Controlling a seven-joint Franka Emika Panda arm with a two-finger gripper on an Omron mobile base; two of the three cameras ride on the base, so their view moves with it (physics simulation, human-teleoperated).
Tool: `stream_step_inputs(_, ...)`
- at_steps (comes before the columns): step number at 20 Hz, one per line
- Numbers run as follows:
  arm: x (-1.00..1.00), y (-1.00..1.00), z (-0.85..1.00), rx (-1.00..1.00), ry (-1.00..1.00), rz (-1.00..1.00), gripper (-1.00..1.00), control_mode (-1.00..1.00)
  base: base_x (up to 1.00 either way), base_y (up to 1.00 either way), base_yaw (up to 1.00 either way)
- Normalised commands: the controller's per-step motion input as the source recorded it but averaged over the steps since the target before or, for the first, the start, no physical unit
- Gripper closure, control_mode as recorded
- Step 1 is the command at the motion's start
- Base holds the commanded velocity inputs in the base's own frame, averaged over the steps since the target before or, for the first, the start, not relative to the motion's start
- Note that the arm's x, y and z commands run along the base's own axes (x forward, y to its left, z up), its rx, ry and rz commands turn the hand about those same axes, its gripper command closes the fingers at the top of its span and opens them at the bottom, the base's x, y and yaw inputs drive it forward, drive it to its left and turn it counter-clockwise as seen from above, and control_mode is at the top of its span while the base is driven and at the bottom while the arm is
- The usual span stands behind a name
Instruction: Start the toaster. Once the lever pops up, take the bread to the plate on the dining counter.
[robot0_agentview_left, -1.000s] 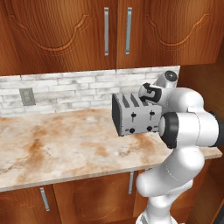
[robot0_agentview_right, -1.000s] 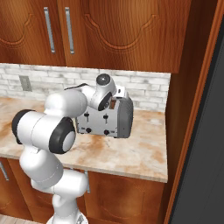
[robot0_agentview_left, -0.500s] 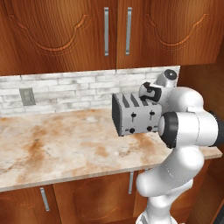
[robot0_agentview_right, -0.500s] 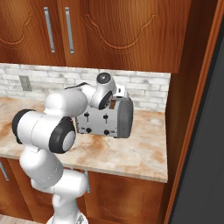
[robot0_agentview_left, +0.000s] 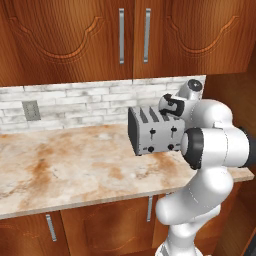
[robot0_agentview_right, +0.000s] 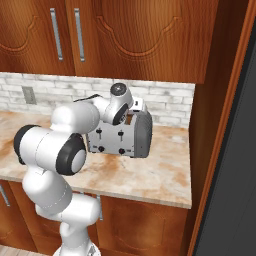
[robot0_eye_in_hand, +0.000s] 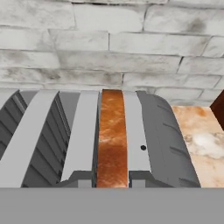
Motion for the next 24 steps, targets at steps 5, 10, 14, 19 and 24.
stream_step_inputs(5, 0.00, 0.00, 0.00, 0.00, 0.00, 0.00, 1.00, -1.00, 0.00, 0.00, 0.00)
stream_step_inputs(10, 0.00, 0.00, 0.00, 0.00, 0.00, 0.00, 1.00, -1.00, 0.00, 0.00, 0.00)
stream_step_inputs(14, 0.00, 0.00, 0.00, 0.00, 0.00, 0.00, 1.00, -1.00, 0.00, 0.00, 0.00)
stream_step_inputs(19, 0.00, 0.00, 0.00, 0.00, 0.00, 0.00, 1.00, -1.00, 0.00, 0.00, 0.00)
stream_step_inputs(24, 0.00, 0.00, 0.00, 0.00, -0.01, 0.00, 1.00, -1.00, 0.00, 0.00, 0.00)
